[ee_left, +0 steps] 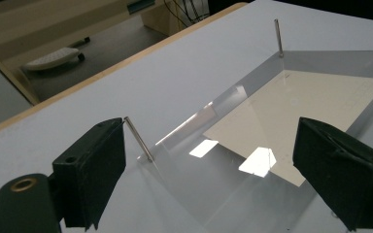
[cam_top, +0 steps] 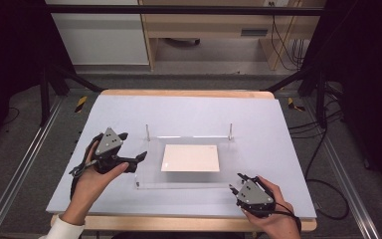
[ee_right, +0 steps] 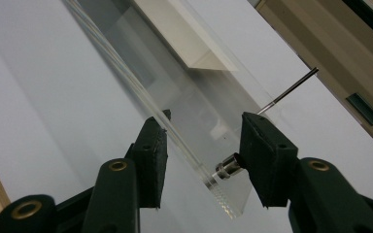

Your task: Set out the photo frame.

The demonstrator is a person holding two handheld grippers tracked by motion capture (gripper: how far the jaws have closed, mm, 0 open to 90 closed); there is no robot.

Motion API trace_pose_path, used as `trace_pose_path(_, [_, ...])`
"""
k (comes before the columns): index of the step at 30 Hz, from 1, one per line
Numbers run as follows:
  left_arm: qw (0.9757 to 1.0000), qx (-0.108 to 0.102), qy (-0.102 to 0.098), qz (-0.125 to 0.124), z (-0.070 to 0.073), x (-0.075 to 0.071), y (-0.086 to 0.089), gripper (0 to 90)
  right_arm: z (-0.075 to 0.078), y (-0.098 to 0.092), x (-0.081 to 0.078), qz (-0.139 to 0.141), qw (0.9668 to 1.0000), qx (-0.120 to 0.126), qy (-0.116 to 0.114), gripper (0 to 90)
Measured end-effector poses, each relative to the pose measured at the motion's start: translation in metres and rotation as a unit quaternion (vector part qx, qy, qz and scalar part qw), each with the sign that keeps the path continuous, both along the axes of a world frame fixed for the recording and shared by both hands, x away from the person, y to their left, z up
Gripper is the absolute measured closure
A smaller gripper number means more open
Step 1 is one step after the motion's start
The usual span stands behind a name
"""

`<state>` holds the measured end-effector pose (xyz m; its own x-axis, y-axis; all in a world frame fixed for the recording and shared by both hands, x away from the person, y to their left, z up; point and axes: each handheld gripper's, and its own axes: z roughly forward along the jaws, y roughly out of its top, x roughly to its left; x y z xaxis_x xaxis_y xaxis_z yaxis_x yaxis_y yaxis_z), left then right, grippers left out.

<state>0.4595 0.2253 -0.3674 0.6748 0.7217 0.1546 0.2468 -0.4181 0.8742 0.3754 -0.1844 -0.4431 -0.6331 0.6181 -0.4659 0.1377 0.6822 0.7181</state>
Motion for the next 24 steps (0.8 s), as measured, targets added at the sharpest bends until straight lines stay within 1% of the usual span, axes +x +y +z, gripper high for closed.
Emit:
trace_pose_path(5, [1.0000, 0.001, -0.004, -0.009, 0.005, -0.003, -0.001, 11.7, 0.007, -0.001, 0.003, -0.003, 0.9999, 0.012, 0.004, 53.8])
trace_pose_path(6, [0.9999, 0.005, -0.004, -0.011, 0.007, -0.003, -0.001, 11.7, 0.008, -0.001, 0.004, -0.002, 0.9999, 0.013, 0.005, 53.8])
trace_pose_path(9, [0.9999, -0.003, -0.009, -0.011, 0.012, -0.006, 0.001, 12.1, 0.012, -0.002, 0.006, -0.003, 0.9998, 0.018, 0.010, 53.8])
trace_pose_path(11, [0.9998, -0.004, -0.013, -0.014, 0.016, -0.008, 0.002, 12.3, 0.015, -0.002, 0.007, -0.003, 0.9997, 0.018, 0.016, 53.9])
trace_pose_path(12, [0.9998, -0.002, -0.012, -0.018, 0.017, -0.009, 0.001, 12.8, 0.017, -0.002, 0.008, -0.003, 0.9997, 0.015, 0.017, 54.0])
trace_pose_path(15, [0.9994, 0.006, -0.013, -0.032, 0.019, -0.013, -0.002, 13.8, 0.023, -0.002, 0.012, -0.002, 0.9995, 0.017, 0.026, 54.0])
trace_pose_path(17, [0.9987, 0.021, -0.015, -0.045, 0.020, -0.016, -0.006, 15.3, 0.028, -0.002, 0.014, -0.003, 0.9993, 0.018, 0.033, 54.1])
trace_pose_path(18, [0.9982, 0.028, -0.015, -0.051, 0.021, -0.019, -0.008, 16.2, 0.033, -0.002, 0.017, -0.003, 0.9990, 0.017, 0.041, 54.2])
trace_pose_path(19, [0.9975, 0.035, -0.016, -0.060, 0.022, -0.021, -0.010, 16.2, 0.033, -0.002, 0.017, -0.003, 0.9990, 0.017, 0.041, 54.2])
trace_pose_path(21, [0.9960, 0.043, -0.018, -0.076, 0.026, -0.026, -0.015, 17.3, 0.038, -0.002, 0.020, -0.004, 0.9986, 0.019, 0.049, 54.2])
trace_pose_path(22, [0.9953, 0.042, -0.020, -0.085, 0.026, -0.030, -0.018, 17.8, 0.040, -0.002, 0.021, -0.004, 0.9985, 0.021, 0.051, 54.3])
trace_pose_path(24, [0.9924, 0.064, -0.029, -0.101, 0.027, -0.036, -0.024, 21.1, 0.046, -0.002, 0.024, -0.006, 0.9980, 0.023, 0.059, 54.3])
